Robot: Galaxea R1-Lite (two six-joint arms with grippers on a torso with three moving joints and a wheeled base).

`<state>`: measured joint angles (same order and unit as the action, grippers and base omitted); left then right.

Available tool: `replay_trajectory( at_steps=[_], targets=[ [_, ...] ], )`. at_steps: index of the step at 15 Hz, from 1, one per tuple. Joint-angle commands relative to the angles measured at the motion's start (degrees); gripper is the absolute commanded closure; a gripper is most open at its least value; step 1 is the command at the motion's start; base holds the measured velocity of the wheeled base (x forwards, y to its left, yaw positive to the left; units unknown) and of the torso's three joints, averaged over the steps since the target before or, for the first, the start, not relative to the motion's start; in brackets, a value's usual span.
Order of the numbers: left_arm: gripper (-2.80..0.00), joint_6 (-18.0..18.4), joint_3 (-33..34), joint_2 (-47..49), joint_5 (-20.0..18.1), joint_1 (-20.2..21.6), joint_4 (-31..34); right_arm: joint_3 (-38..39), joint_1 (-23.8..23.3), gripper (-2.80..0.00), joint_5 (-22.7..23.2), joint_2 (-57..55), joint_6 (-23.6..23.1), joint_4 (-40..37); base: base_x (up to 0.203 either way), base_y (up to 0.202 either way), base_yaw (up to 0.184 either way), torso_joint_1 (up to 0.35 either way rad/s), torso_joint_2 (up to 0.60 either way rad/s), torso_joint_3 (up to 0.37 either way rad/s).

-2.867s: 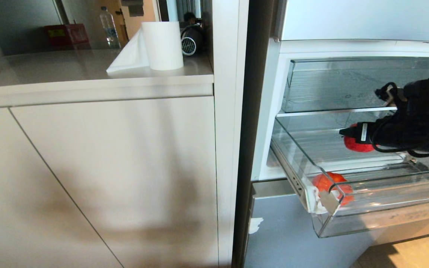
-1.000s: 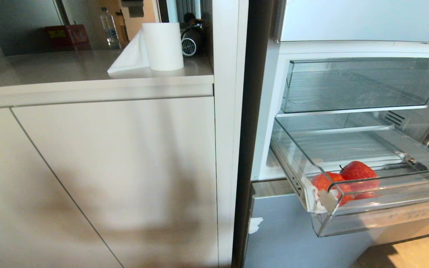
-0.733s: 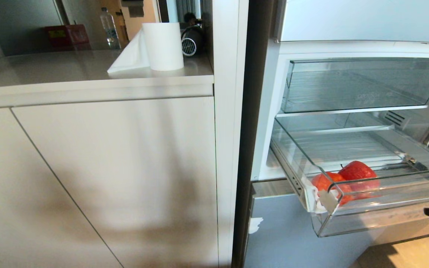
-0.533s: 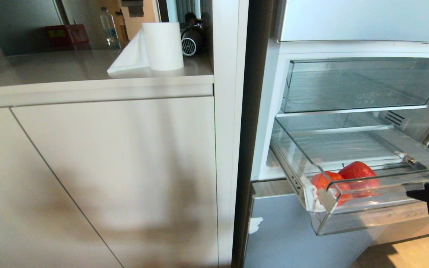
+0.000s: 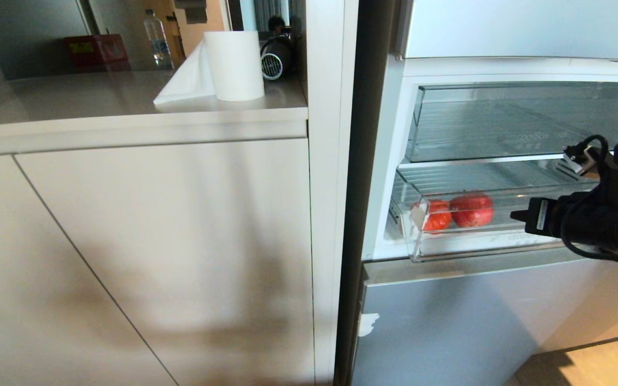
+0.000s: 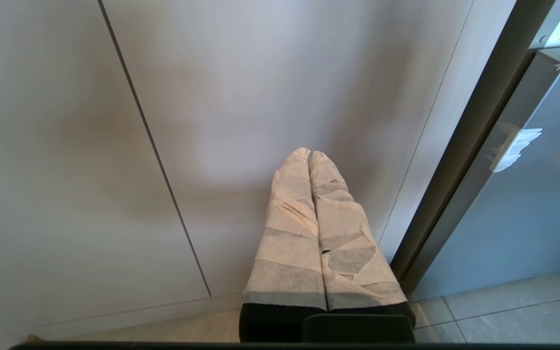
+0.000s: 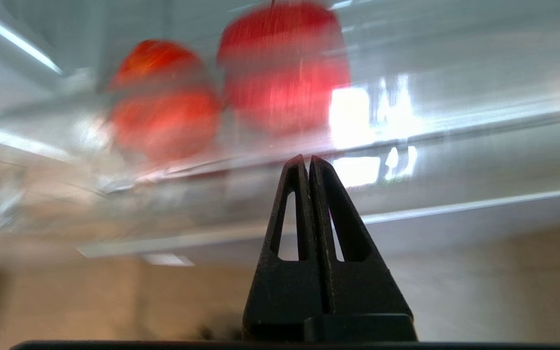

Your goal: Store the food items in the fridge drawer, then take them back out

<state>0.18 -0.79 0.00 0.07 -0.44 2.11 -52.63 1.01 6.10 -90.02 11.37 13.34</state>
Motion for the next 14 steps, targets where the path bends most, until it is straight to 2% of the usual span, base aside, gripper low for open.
replay_trajectory(
  at_steps=[1,4,7,10,14],
  targets=[
    [0.0,-0.01,0.0,0.0,0.01,0.0,0.0,5.46,0.22,0.0,1.77,6.5,1.33,2.78,0.0,0.0,0.0,0.0,0.0,0.0],
    [0.0,-0.01,0.0,0.08,0.01,0.0,0.0,11.04,0.25,0.0,4.95,15.69,0.8,-0.36,0.0,0.0,0.0,0.0,0.0,0.0],
    [0.0,-0.01,0.0,0.0,0.01,0.0,0.0,11.84,0.22,0.0,5.79,12.05,1.04,-0.89,0.0,0.0,0.0,0.0,0.0,0.0],
    [0.0,-0.01,0.0,0.0,0.01,0.0,0.0,12.62,0.22,0.0,5.78,9.73,1.31,1.93,0.0,0.0,0.0,0.0,0.0,0.0],
    [0.0,-0.01,0.0,0.0,0.01,0.0,0.0,21.68,0.22,0.0,4.49,22.84,-0.29,2.5,0.0,0.0,0.0,0.0,0.0,0.0]
  ],
)
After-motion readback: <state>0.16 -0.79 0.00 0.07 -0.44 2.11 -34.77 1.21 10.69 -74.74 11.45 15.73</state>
